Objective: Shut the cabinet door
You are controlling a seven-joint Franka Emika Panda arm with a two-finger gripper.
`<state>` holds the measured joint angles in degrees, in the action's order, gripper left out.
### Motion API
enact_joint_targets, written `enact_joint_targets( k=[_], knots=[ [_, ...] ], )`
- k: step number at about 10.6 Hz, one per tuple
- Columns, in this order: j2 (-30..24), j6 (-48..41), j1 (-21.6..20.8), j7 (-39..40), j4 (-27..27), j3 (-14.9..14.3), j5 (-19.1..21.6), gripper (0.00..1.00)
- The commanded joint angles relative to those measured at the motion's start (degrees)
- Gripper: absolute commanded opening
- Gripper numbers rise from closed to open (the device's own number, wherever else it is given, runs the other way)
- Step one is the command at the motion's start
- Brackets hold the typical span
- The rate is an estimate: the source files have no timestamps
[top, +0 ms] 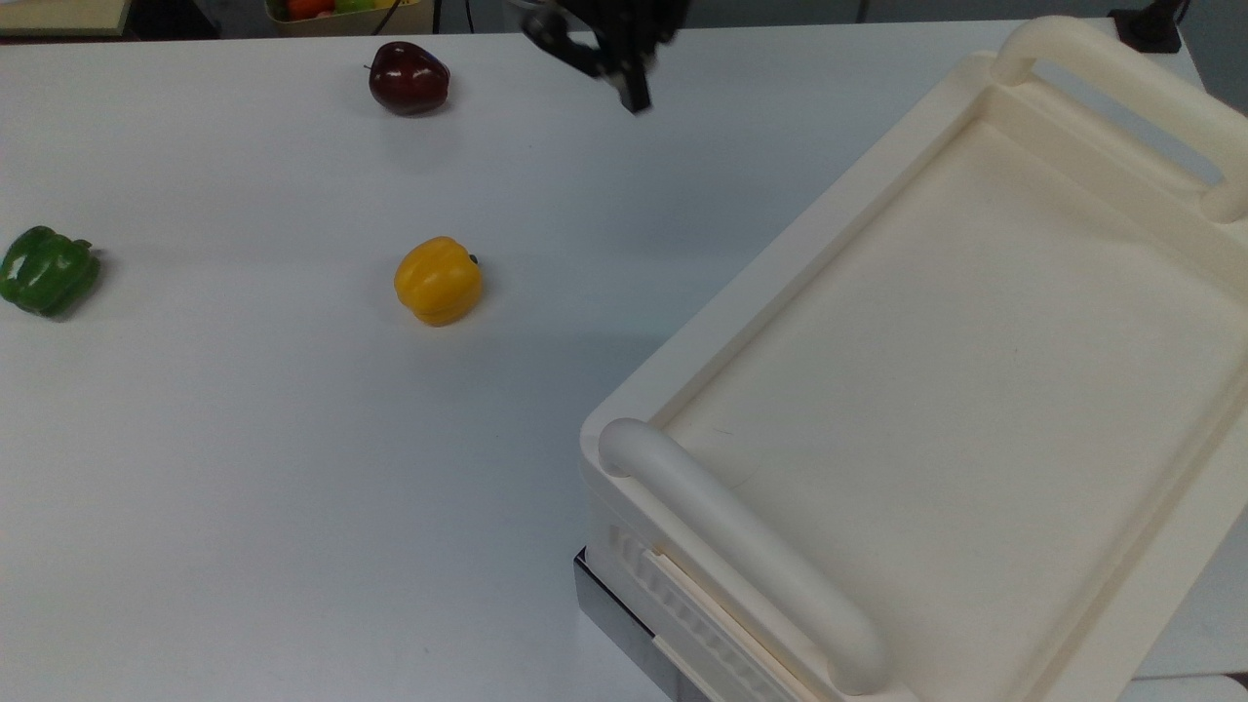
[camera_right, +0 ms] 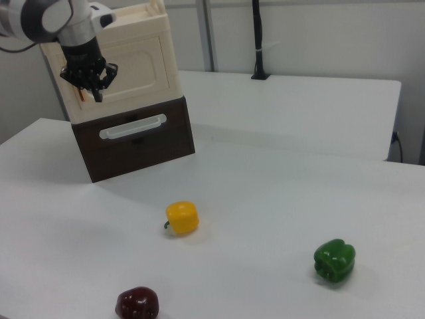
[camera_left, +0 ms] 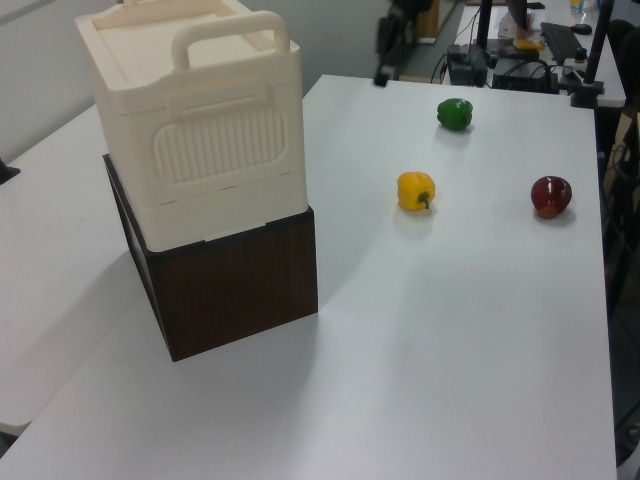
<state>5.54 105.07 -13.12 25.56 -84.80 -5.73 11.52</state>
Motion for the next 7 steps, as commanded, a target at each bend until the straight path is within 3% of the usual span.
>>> enact_joint_targets(
  k=[1,4,7],
  knots=[
    [-3.60,-8.18,6.84,-10.08,-1.60,-0.07,-0.18,0.00],
    [-4.57,-19.17,16.25,-8.08,-1.16,0.01,-0.53,0.00],
    [-3.88,-18.59,19.61,-9.12,0.76,-1.48,0.26,0.00]
  ],
)
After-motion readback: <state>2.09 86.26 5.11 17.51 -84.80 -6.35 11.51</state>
